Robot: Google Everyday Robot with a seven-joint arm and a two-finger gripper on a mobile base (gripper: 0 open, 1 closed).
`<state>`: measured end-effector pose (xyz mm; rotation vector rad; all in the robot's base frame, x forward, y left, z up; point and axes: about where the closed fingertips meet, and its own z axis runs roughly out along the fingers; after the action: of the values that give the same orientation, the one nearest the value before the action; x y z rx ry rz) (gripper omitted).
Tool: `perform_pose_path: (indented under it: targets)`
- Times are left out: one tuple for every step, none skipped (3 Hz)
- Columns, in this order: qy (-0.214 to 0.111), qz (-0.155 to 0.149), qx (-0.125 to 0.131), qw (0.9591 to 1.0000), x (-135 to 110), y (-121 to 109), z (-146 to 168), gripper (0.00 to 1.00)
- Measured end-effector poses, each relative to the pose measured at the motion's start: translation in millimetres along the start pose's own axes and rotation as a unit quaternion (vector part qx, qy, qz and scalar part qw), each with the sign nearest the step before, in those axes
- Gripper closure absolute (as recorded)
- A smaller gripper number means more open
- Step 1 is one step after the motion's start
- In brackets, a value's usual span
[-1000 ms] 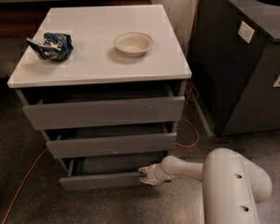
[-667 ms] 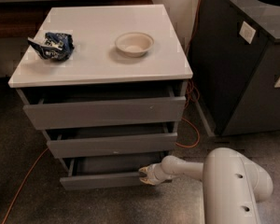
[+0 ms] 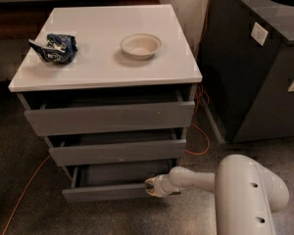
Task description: Open bottom drawer
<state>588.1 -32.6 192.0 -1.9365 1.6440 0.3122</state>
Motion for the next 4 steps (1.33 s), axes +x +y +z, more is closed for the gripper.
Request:
perform_pose_path:
  targets:
    - [0.0, 0.001, -0.001, 1.0, -1.9, 6.2, 1.4, 1.0]
    - [0.0, 0.001, -0.001, 1.0, -2.7, 5.8, 0.1, 1.0]
    - [0.0, 0.001, -0.001, 1.0, -4.7, 9.3, 0.4, 1.0]
    - [0.0, 0.001, -0.001, 1.0, -4.7, 9.3, 0.4, 1.0]
